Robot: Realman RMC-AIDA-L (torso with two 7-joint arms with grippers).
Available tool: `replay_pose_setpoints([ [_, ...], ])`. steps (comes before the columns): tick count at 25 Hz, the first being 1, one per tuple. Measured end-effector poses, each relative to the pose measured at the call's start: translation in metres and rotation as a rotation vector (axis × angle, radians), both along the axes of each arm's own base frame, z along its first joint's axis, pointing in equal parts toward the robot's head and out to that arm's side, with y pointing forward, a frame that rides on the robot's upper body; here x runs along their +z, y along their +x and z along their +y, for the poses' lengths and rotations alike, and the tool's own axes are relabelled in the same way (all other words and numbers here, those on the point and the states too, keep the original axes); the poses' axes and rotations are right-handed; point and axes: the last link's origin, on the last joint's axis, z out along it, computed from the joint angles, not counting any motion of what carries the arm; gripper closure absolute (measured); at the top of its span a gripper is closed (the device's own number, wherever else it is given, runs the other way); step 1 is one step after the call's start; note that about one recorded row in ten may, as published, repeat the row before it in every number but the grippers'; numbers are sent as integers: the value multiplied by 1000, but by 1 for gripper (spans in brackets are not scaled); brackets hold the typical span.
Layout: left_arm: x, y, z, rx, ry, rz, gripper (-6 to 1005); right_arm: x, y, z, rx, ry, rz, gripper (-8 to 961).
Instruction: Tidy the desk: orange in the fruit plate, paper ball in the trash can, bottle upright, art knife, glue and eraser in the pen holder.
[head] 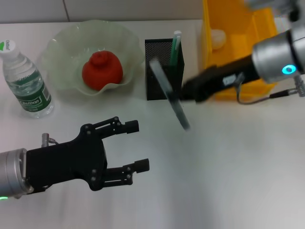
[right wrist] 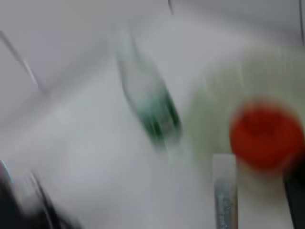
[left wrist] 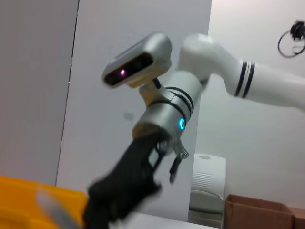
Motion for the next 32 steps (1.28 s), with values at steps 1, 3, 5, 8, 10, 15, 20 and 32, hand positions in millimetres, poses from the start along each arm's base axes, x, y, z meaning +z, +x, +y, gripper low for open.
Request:
replay_pose_setpoints([
  [1, 0, 0, 0, -1, 0, 0, 197, 4, 3, 2, 4, 25, 73, 828],
  [3, 0, 0, 1, 0, 0, 2, 197, 11, 13, 5, 13, 89, 250, 828],
  [5, -1, 0, 1, 0, 0, 3, 197, 15, 33, 6, 30, 209, 477, 828],
  [8, -1, 1, 1, -2, -1, 5, 197, 13, 46, 7, 37, 290, 548, 828],
  [10, -1, 1, 1, -2, -1, 5, 197, 9, 55, 7, 60, 365, 569, 828],
  [15, -1, 1, 2, -3, 0, 5, 197, -7, 66, 4, 148, 485, 547, 829],
  [20, -1, 1, 2, -4, -1, 6, 197, -19, 70, 7, 195, 534, 475, 829],
  [32, -1, 1, 2, -4, -1, 6, 197, -37, 71, 15, 253, 567, 362, 830],
])
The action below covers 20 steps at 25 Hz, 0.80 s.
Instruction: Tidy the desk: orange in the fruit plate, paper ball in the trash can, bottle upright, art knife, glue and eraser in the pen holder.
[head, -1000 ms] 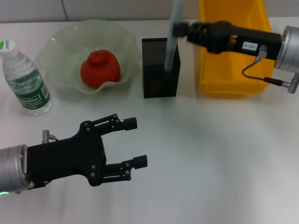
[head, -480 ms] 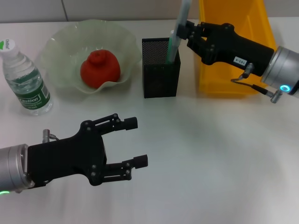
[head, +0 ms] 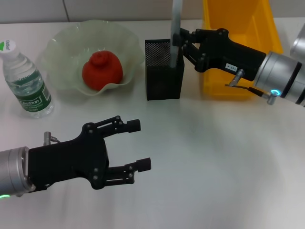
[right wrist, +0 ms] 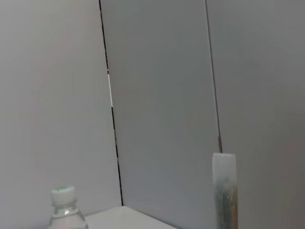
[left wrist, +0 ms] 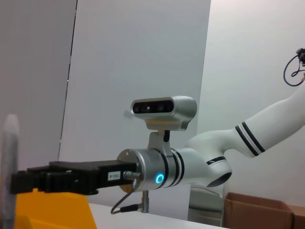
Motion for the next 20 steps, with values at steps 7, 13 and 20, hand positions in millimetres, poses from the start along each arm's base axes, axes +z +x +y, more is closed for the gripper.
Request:
replay_pose_setpoints([
  [7, 0, 2, 2, -6, -1, 0, 197, -2, 2, 3, -18, 4, -24, 829],
  [13, 0, 3, 3, -11, -2, 0, 197, -3, 2, 3, -10, 8, -35, 800],
  [20, 0, 3, 3, -11, -2, -1, 197, 10, -1, -6, 21, 41, 79, 749],
])
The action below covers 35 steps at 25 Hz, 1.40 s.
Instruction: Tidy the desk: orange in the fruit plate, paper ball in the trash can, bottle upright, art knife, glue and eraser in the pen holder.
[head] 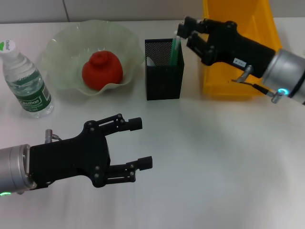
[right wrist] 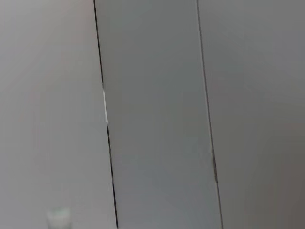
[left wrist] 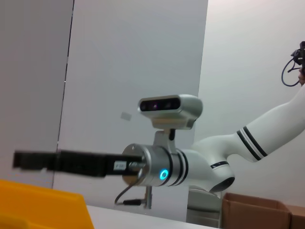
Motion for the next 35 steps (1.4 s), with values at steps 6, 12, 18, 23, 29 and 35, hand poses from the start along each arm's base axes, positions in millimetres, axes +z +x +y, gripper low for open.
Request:
replay_pose_setpoints([
  [6, 1, 1, -1, -3, 1, -8, 197, 13, 3, -10, 18, 8, 73, 726],
  [12, 0, 1, -2, -11, -9, -7, 197, 13, 14, -16, -33, -21, 84, 578],
  [18, 2, 0, -5, -7, -8, -17, 197, 20, 26, -29, -33, -10, 90, 395],
  [23, 3, -3, -5, 11, -1, -19, 197, 25, 32, -50, 9, -37, 109, 305],
  [29, 3, -5, -7, 20, -5, -15, 197, 12, 38, -81, 89, -198, 58, 226],
  [35, 1, -7, -9, 35, -10, -21, 197, 0, 42, -108, 155, -340, 18, 208],
])
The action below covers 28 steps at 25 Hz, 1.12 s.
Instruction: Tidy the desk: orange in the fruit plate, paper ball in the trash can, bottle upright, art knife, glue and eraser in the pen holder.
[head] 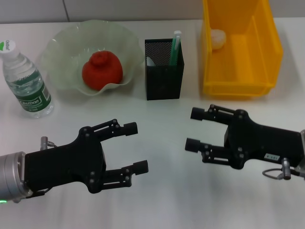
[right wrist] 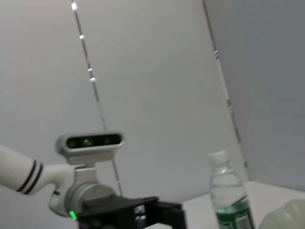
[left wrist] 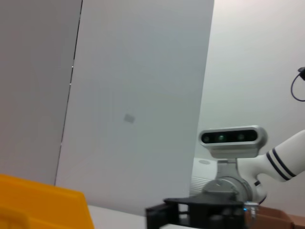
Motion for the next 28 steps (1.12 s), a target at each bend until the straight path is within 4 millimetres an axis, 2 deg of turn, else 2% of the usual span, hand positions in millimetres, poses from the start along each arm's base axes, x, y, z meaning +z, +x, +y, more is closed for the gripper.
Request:
replay_pose_setpoints([
  [8, 4, -5, 4, 35, -8, 11, 197, -4, 3, -4, -5, -5, -9, 208],
  [16, 3, -4, 7, 51, -26, 18, 197, -1, -3, -3, 44, -26, -6, 207],
  [22, 1, -9, 5, 106, -24, 5, 197, 0, -4, -3, 145, -57, -105, 207],
  [28, -7, -15, 4, 130, -42, 46, 197, 3, -7, -4, 176, -81, -106, 207],
])
